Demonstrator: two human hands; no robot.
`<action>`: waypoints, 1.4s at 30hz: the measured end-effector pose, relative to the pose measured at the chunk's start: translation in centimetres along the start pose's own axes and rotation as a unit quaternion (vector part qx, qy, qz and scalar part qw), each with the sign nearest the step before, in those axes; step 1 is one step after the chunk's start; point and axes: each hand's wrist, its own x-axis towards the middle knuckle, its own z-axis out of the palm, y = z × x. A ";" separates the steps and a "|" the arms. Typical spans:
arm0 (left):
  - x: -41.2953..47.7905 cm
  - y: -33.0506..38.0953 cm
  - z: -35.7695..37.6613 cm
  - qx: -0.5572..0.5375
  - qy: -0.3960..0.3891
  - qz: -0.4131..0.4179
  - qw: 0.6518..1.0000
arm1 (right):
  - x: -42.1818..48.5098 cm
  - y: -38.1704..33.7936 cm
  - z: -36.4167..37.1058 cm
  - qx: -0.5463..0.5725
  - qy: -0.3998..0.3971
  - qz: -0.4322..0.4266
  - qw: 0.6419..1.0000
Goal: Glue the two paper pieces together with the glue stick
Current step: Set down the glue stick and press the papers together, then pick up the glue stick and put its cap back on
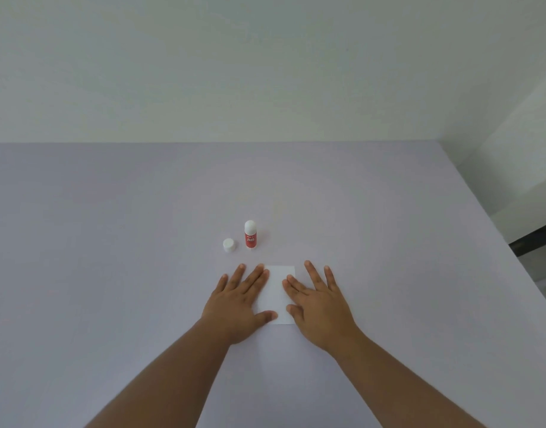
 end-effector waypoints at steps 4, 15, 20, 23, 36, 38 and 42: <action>-1.2 -1.4 -0.3 -0.018 0.014 -0.018 1.000 | 0.6 -1.6 0.4 0.021 0.008 -0.013 1.000; -2.8 -3.1 -0.6 -0.062 0.053 -0.047 0.996 | 1.9 -4.5 0.6 0.066 0.027 -0.004 0.997; -2.8 -2.8 -0.6 -0.063 0.062 -0.047 0.995 | 1.8 -4.6 0.5 0.079 0.032 0.003 0.996; -2.9 -2.8 -0.6 -0.065 0.064 -0.046 0.995 | 1.7 -4.6 0.5 0.079 0.030 0.004 0.996; -2.9 -1.8 -2.3 -0.157 0.179 -0.058 0.969 | 2.2 -4.8 -0.5 0.099 0.099 0.031 0.990; -2.1 -1.4 -3.5 -0.199 0.213 -0.079 0.953 | 2.8 -4.6 -1.0 0.117 0.105 0.049 0.986; 0.9 -0.6 -6.2 -0.281 0.264 -0.118 0.915 | 4.5 -3.7 -2.2 0.147 0.111 0.088 0.979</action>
